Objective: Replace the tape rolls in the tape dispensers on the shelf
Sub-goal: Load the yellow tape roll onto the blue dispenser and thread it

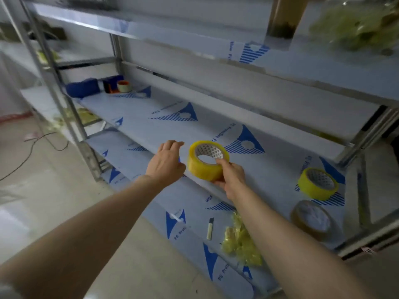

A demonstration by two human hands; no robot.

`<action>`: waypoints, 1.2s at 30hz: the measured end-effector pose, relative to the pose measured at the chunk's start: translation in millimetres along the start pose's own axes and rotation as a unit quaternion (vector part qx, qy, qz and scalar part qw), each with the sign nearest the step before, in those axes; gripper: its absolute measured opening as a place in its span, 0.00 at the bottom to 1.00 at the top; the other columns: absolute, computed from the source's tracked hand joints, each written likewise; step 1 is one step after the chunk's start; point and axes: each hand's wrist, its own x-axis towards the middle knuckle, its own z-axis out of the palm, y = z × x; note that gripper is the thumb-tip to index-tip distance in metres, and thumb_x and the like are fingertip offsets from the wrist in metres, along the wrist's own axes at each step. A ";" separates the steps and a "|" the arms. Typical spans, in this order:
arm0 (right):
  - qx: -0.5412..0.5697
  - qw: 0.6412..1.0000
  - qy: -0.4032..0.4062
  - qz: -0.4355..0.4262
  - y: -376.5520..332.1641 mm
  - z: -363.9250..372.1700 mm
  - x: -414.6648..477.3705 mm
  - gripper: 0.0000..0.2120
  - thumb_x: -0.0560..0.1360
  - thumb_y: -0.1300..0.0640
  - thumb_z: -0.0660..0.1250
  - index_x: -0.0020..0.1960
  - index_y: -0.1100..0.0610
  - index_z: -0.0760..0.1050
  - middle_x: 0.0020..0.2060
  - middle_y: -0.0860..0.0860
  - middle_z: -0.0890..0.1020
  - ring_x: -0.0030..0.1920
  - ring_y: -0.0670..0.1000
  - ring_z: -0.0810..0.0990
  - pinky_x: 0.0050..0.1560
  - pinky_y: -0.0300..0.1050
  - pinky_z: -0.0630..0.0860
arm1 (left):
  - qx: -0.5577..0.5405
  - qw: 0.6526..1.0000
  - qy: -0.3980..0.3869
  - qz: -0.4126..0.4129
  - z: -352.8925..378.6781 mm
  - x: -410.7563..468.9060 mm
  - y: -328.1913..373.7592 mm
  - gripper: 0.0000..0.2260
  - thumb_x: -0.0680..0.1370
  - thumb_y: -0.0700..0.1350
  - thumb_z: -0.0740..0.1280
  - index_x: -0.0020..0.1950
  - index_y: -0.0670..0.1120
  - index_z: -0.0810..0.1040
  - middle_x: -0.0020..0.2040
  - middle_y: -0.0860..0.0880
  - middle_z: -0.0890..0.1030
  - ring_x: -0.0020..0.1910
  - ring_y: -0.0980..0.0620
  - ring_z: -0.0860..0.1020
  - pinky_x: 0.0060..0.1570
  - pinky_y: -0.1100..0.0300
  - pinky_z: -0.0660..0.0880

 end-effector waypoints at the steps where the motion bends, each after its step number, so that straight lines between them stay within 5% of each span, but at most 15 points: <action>1: -0.003 1.000 -0.002 0.001 -0.5 5.2 2.0 0.13 0.74 0.56 0.67 0.56 0.61 0.74 0.51 0.58 0.76 0.47 0.56 0.77 0.36 0.48 0.80 | -0.008 1.000 -0.006 -0.027 -0.6 3.5 -6.8 0.28 0.75 0.41 0.63 0.75 0.47 0.59 0.73 0.46 0.63 0.72 0.45 0.61 0.66 0.51 0.66; 4: -0.022 0.999 -0.022 0.003 -1.5 49.4 14.1 0.12 0.73 0.56 0.68 0.54 0.61 0.74 0.51 0.59 0.77 0.48 0.57 0.78 0.44 0.53 0.80 | -0.020 0.996 0.001 -0.093 -12.7 17.2 -50.3 0.28 0.76 0.42 0.63 0.75 0.47 0.59 0.72 0.44 0.65 0.71 0.43 0.63 0.66 0.49 0.67; 9: -0.047 0.998 -0.049 -0.013 -0.8 149.7 33.6 0.13 0.73 0.56 0.69 0.53 0.62 0.74 0.50 0.59 0.77 0.46 0.57 0.78 0.35 0.49 0.79 | 0.008 0.988 0.020 -0.151 -49.2 41.3 -144.2 0.26 0.76 0.43 0.62 0.73 0.47 0.62 0.70 0.43 0.67 0.70 0.43 0.64 0.65 0.51 0.66; 13: -0.061 0.996 -0.065 -0.020 3.0 243.2 46.0 0.11 0.72 0.56 0.69 0.50 0.61 0.76 0.46 0.58 0.78 0.38 0.53 0.77 0.36 0.49 0.80 | 0.064 0.986 0.012 -0.151 -83.4 60.4 -225.8 0.23 0.76 0.42 0.62 0.72 0.46 0.65 0.70 0.44 0.68 0.70 0.43 0.64 0.66 0.51 0.66; 22: -0.065 0.993 -0.099 -0.018 1.2 402.8 73.8 0.11 0.71 0.56 0.71 0.50 0.60 0.77 0.48 0.58 0.79 0.42 0.54 0.78 0.33 0.46 0.79 | 0.088 0.982 0.018 -0.165 -140.7 111.3 -368.9 0.23 0.75 0.41 0.63 0.71 0.45 0.68 0.68 0.45 0.70 0.68 0.44 0.66 0.66 0.51 0.68; 30: -0.081 0.990 -0.114 -0.022 -11.0 496.7 120.8 0.08 0.71 0.57 0.70 0.48 0.59 0.76 0.38 0.53 0.78 0.37 0.51 0.77 0.33 0.46 0.79 | 0.098 0.981 0.026 -0.168 -163.2 166.8 -443.8 0.22 0.76 0.41 0.63 0.70 0.47 0.69 0.67 0.45 0.71 0.67 0.45 0.67 0.64 0.53 0.69; 36: -0.064 0.991 -0.112 -0.026 -27.1 576.9 180.4 0.07 0.71 0.56 0.70 0.47 0.57 0.76 0.47 0.57 0.79 0.44 0.56 0.79 0.37 0.49 0.80 | 0.124 0.979 0.023 -0.162 -185.8 238.5 -501.8 0.21 0.76 0.42 0.62 0.69 0.47 0.69 0.67 0.46 0.71 0.67 0.45 0.67 0.63 0.54 0.69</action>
